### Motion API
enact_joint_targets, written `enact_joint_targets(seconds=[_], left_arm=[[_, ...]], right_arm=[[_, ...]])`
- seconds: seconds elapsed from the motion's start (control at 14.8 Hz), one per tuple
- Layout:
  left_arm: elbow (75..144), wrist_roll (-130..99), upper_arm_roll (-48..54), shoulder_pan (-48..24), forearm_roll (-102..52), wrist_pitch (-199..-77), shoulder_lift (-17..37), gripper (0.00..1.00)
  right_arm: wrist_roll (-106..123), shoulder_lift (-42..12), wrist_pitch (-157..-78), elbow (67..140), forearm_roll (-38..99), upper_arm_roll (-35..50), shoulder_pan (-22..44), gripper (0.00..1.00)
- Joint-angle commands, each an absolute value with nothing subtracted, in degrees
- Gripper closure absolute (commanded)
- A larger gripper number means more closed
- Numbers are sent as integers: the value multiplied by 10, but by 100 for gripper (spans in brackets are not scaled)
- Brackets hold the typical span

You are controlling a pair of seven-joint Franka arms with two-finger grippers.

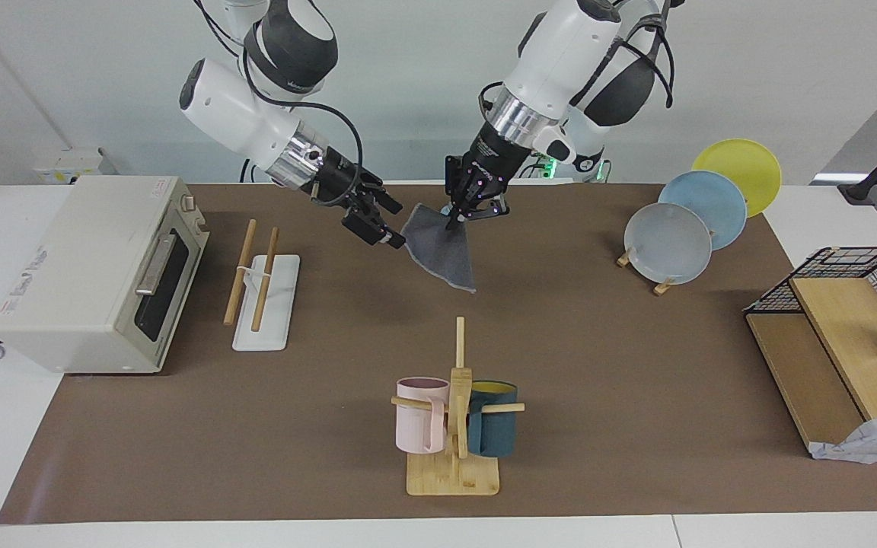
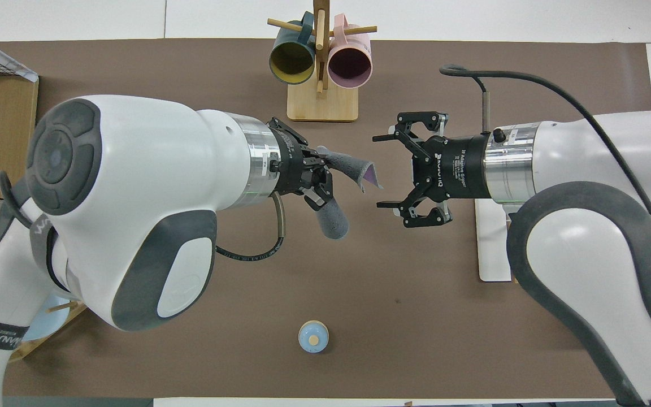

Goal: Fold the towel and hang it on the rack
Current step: 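Grasp the hanging towel with the right gripper from the left gripper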

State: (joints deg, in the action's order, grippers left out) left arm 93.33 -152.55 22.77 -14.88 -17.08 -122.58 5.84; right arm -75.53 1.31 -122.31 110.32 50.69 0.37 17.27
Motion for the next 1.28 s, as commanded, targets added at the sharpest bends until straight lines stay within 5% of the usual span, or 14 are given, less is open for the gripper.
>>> enact_joint_targets(seconds=[0.0,0.67,0.74,1.01,1.21], left_arm=[[940,-1566,223,-159,-162,-1234,49,100],[950,-1617,223,-170,-132,-1258,47,100],[950,-1618,223,-170,-132,-1259,47,100],[952,-1626,223,-169,-132,-1258,47,100],[954,-1628,223,-168,-132,-1258,47,100]], right_arm=[[-760,15,-1247,1108,522,3,178,0],[-754,-27,-1341,1093,535,4,215,0],[-751,-30,-1344,1087,535,4,215,12],[-734,-34,-1343,1077,549,4,208,100],[-722,-34,-1343,1077,549,4,208,100]])
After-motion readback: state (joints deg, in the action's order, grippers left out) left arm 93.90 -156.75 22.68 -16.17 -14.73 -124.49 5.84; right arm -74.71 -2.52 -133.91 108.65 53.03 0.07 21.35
